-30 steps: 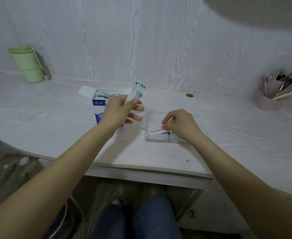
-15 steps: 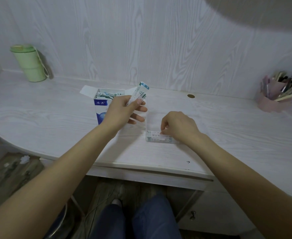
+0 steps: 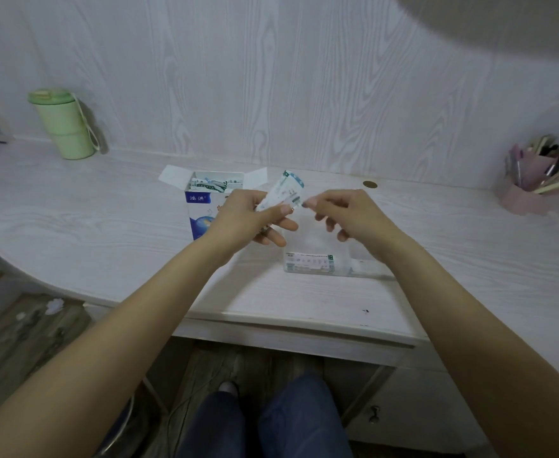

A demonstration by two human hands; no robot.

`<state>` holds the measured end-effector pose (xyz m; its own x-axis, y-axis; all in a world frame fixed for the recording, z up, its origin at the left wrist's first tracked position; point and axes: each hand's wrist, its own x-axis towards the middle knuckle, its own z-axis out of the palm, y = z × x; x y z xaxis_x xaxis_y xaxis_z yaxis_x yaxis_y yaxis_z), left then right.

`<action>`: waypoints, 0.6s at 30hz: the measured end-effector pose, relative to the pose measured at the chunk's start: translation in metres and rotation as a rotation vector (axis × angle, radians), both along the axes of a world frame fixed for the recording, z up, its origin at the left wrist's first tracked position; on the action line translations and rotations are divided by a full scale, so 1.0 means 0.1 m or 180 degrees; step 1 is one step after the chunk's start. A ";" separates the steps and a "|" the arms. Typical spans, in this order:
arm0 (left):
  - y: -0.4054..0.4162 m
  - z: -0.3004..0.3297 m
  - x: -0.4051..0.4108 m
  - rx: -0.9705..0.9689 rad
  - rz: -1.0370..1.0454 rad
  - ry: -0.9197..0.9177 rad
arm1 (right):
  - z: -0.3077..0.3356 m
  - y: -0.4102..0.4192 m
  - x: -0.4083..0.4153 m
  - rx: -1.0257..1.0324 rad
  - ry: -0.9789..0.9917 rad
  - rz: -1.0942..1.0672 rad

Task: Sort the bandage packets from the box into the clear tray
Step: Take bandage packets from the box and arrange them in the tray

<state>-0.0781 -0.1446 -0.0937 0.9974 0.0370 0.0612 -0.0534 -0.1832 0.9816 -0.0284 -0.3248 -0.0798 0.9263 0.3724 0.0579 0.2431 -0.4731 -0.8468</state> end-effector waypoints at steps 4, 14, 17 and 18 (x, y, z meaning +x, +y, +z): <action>-0.07 -0.02 -0.02 0.0248 -0.0396 0.0076 | -0.03 0.04 -0.04 0.0612 0.0216 0.0075; -0.06 0.01 -0.07 -0.0039 0.0055 0.0044 | -0.13 0.02 -0.05 0.0851 0.0094 -0.0199; -0.03 0.03 -0.07 -0.0094 0.0264 -0.0043 | -0.21 0.00 -0.04 0.0673 0.0014 -0.0422; -0.03 0.02 -0.08 -0.0104 0.0288 -0.0058 | -0.24 -0.01 -0.03 0.0581 -0.0050 -0.0518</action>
